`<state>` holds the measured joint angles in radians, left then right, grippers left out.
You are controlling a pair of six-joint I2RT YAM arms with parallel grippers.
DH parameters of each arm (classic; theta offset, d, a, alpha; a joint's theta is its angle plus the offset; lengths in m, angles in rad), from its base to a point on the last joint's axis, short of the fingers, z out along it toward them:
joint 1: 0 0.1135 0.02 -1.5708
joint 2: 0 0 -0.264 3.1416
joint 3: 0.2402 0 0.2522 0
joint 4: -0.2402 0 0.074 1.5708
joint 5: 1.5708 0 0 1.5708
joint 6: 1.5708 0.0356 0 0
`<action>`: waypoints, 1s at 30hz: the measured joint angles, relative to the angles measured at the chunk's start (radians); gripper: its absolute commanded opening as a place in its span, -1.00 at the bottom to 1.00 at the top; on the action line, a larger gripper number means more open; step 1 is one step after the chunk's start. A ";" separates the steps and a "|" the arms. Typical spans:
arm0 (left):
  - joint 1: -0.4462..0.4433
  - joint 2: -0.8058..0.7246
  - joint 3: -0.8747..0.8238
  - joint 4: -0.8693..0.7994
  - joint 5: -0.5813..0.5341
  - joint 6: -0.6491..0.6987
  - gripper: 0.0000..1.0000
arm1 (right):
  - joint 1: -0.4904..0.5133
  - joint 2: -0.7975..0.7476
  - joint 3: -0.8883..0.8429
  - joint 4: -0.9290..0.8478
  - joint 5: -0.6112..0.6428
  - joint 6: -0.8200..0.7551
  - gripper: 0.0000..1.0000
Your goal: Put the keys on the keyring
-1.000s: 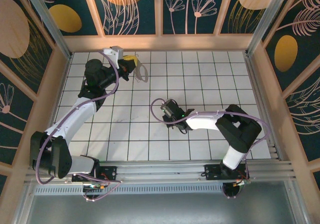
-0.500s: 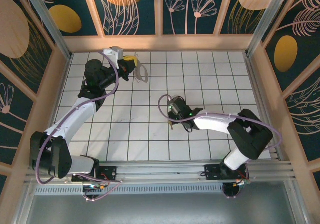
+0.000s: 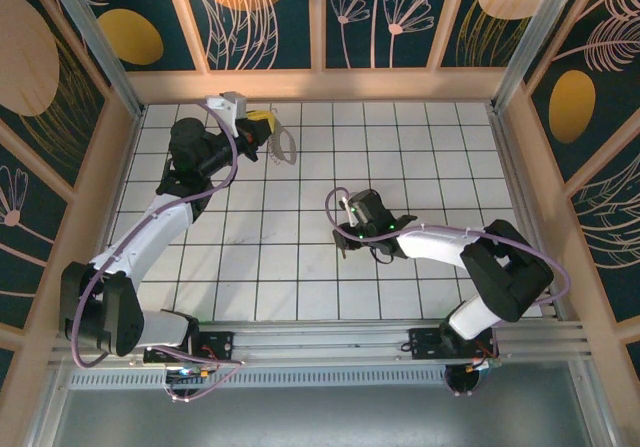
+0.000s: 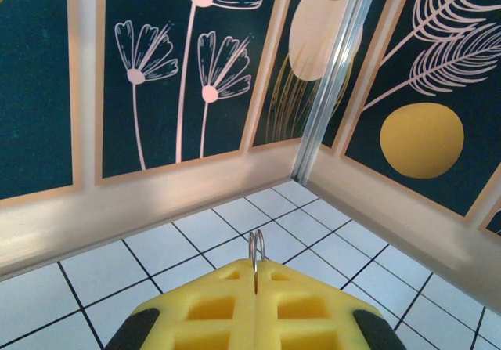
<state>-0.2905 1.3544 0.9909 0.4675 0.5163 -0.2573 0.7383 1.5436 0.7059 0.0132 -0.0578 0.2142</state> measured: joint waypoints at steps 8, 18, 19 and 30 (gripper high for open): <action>0.000 0.000 0.000 0.000 0.000 0.000 -1.00 | 0.002 0.061 0.001 0.005 -0.001 -0.027 -0.18; 0.000 0.000 0.000 0.000 0.000 -0.003 -1.00 | 0.023 0.077 0.013 0.005 0.031 -0.046 -0.41; 0.000 0.000 0.000 0.000 0.000 -0.003 -1.00 | 0.023 0.078 0.013 0.005 0.032 -0.048 -0.45; 0.000 0.000 0.000 0.000 0.000 -0.008 -1.00 | 0.033 0.085 0.030 0.014 0.033 -0.052 -1.00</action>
<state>-0.2905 1.3544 0.9913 0.4675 0.5163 -0.2649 0.7715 1.6283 0.7357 0.0269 -0.0246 0.1619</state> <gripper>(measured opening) 0.044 0.050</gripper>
